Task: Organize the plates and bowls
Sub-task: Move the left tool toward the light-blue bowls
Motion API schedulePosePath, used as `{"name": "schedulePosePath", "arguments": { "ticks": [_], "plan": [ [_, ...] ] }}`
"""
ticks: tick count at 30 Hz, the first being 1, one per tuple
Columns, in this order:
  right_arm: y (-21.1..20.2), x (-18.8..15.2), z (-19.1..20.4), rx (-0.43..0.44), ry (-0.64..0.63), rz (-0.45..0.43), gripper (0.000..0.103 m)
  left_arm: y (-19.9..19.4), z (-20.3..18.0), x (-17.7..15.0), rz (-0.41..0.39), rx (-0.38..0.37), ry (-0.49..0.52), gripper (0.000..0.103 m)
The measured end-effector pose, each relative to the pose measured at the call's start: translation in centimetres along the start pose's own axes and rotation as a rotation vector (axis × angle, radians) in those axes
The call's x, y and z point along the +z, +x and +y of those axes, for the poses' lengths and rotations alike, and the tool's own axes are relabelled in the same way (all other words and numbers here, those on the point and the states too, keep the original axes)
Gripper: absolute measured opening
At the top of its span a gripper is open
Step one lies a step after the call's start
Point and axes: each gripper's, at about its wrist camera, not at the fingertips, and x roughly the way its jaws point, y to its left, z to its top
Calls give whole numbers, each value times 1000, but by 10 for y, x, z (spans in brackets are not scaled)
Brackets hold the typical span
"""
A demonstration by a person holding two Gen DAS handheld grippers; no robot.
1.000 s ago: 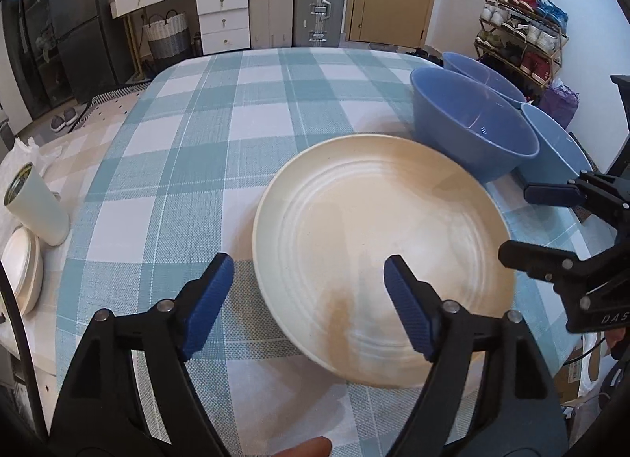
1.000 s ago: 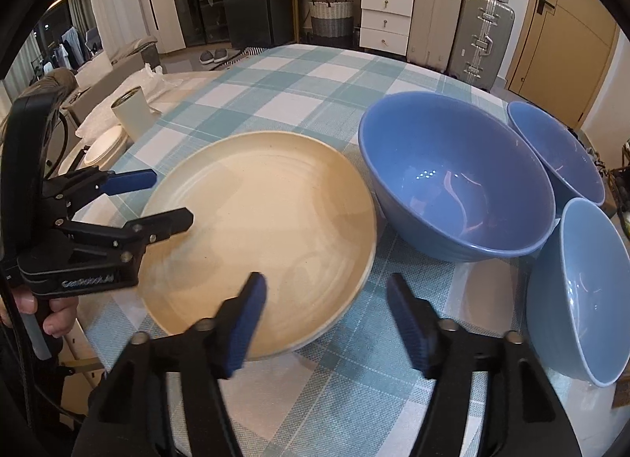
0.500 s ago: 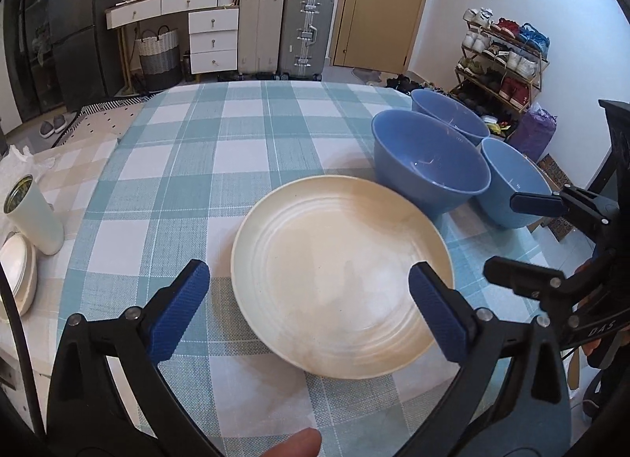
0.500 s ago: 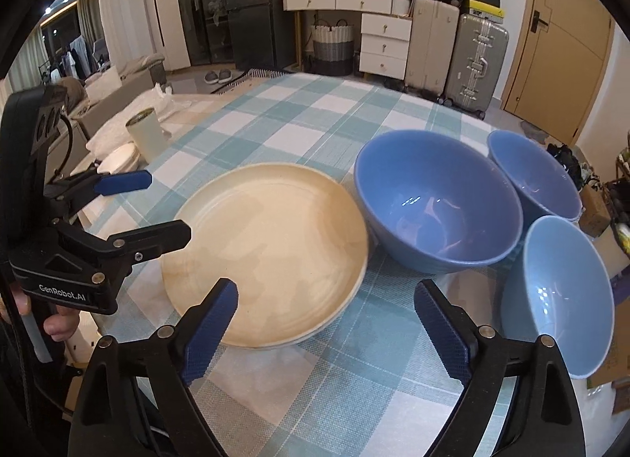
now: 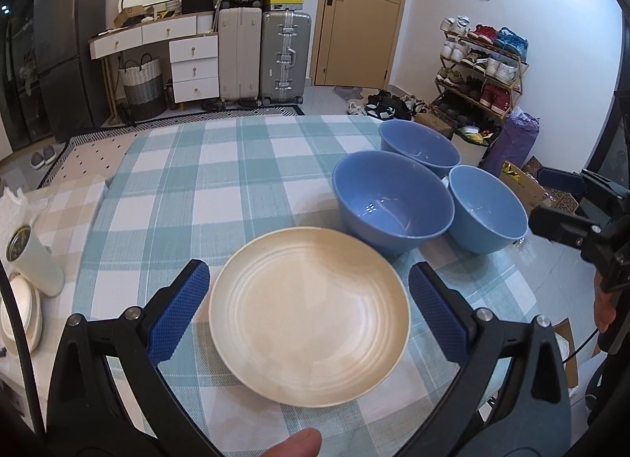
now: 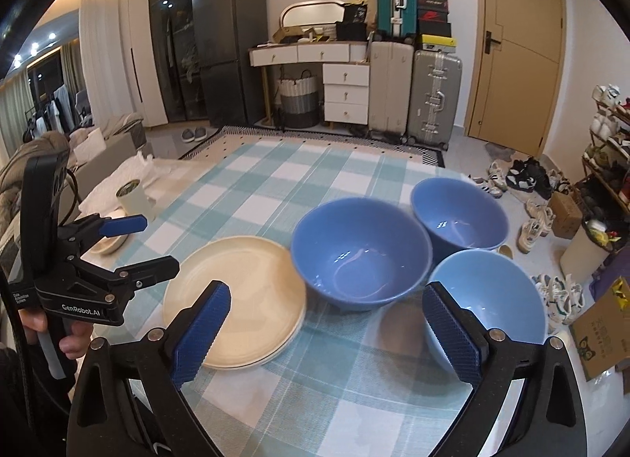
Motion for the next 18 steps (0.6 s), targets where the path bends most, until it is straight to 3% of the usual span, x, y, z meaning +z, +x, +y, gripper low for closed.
{"name": "schedulePosePath", "arguments": {
  "ticks": [18],
  "plan": [
    [-36,33,-83,-90,115,-68,102,35,-49,75,5,-77,20,101]
  ]
}}
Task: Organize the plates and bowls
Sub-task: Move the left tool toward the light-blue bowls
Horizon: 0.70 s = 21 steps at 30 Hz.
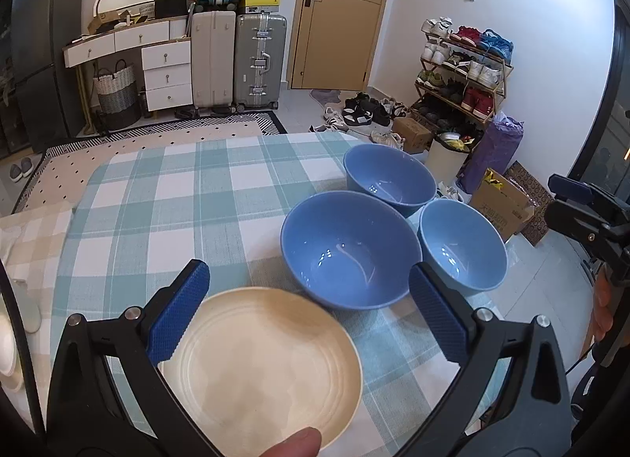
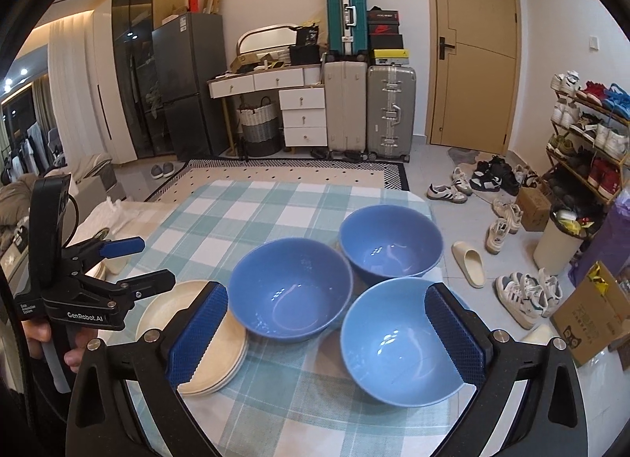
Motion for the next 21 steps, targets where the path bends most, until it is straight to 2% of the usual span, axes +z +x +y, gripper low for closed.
{"name": "schedulePosePath", "arguments": {
  "ticks": [7,21],
  "plan": [
    [7,11,-31,-36,56,3,102,24,-8,26,6,-4,13,101],
    [43,31,-63,-72,102,32,102,71,-23,65,39,-11,56,101]
  ]
}}
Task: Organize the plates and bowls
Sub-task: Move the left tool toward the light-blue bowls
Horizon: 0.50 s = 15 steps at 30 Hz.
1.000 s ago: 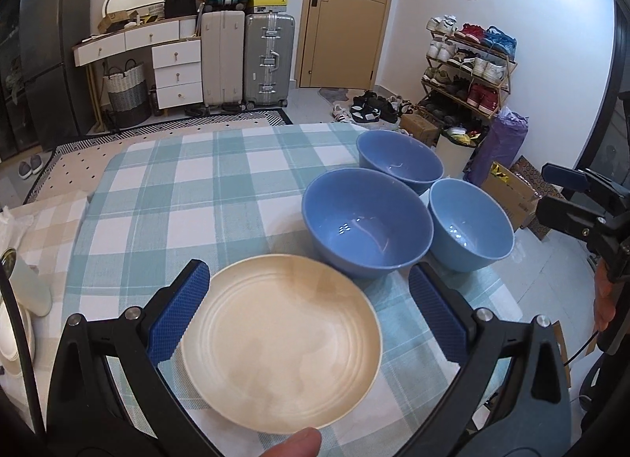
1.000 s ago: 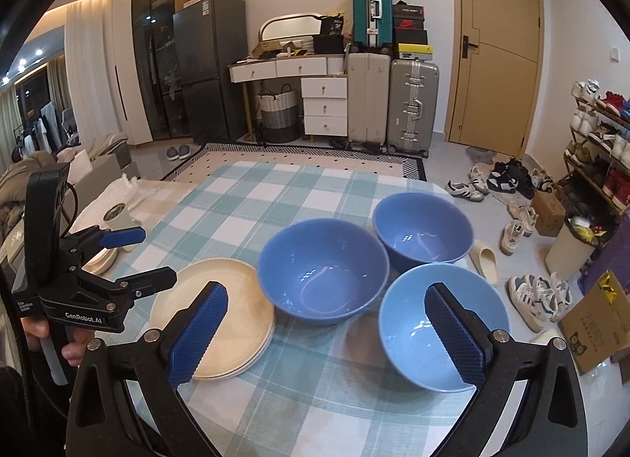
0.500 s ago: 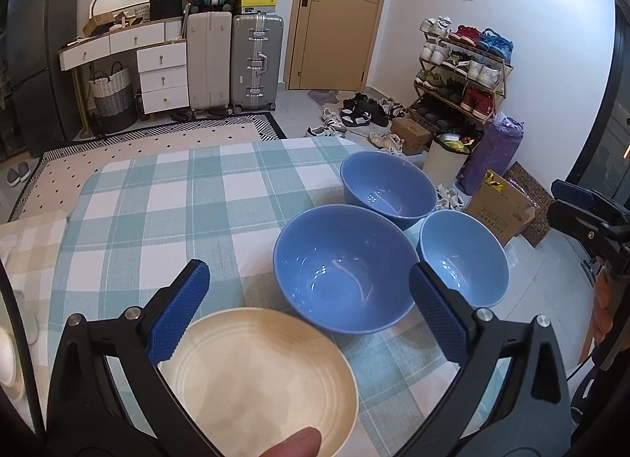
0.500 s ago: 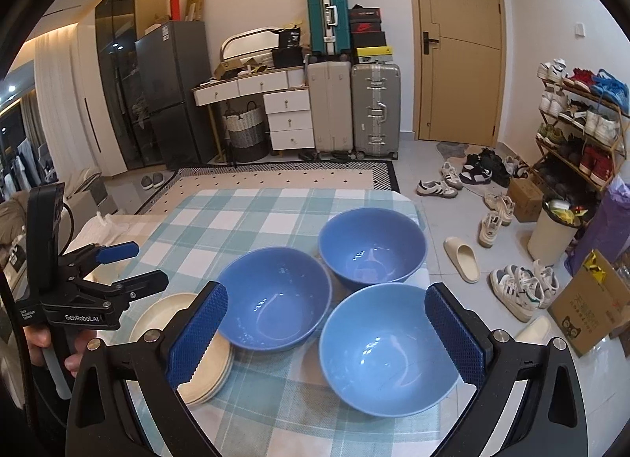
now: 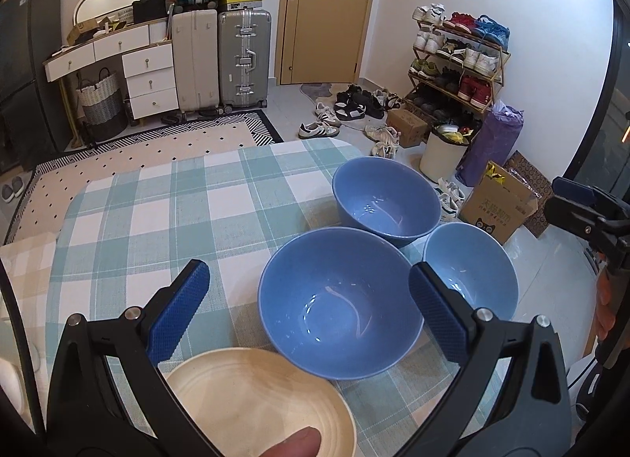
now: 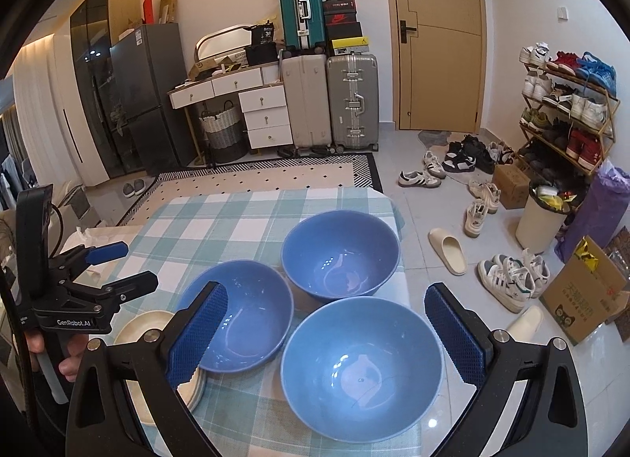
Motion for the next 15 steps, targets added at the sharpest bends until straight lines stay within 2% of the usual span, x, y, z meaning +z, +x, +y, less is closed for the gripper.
{"name": "schedulePosePath", "arguments": {
  "ticks": [15],
  "plan": [
    [46,22,-27,-22,27,57,102,68,1,32,74,-2,2,101]
  ]
}}
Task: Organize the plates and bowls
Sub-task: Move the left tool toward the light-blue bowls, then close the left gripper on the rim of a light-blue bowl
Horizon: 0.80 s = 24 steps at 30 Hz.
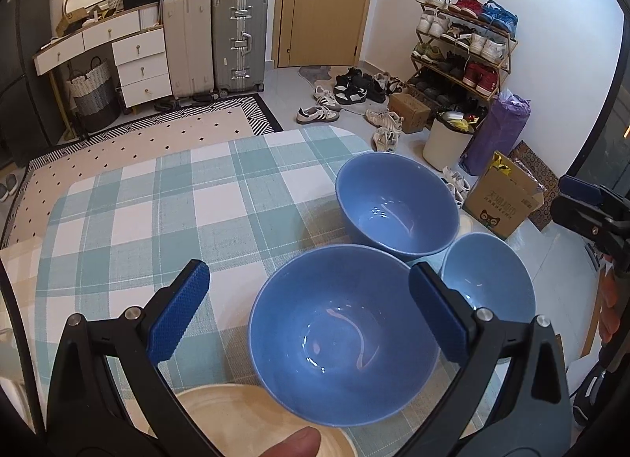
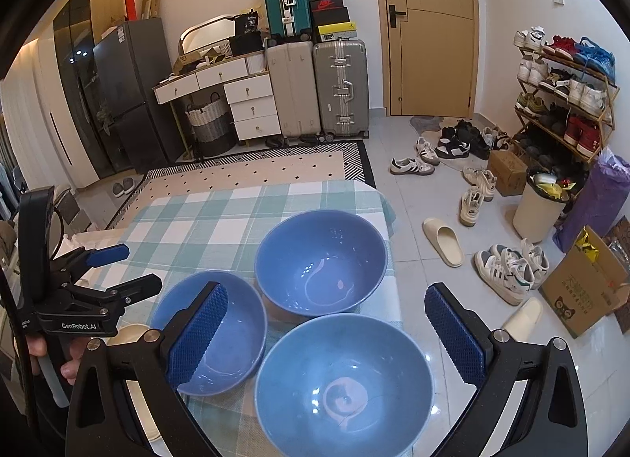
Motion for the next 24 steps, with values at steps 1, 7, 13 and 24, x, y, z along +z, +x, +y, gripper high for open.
{"name": "schedulePosePath", "arguments": {
  "ticks": [1,7,13,24],
  "plan": [
    [3,2,-2,-1,3,4,102,3,0,2,3,0,1,101],
    [24,7,-12,-4,22,32,102,26,-3,17,25,0,13,101],
    [48,10,-25,-10,41,68,102,57,-7,30,56,2,30,101],
    [94,12,-49,-15,94,141,102,121,-12,49,129,-14,42,101]
  ]
}}
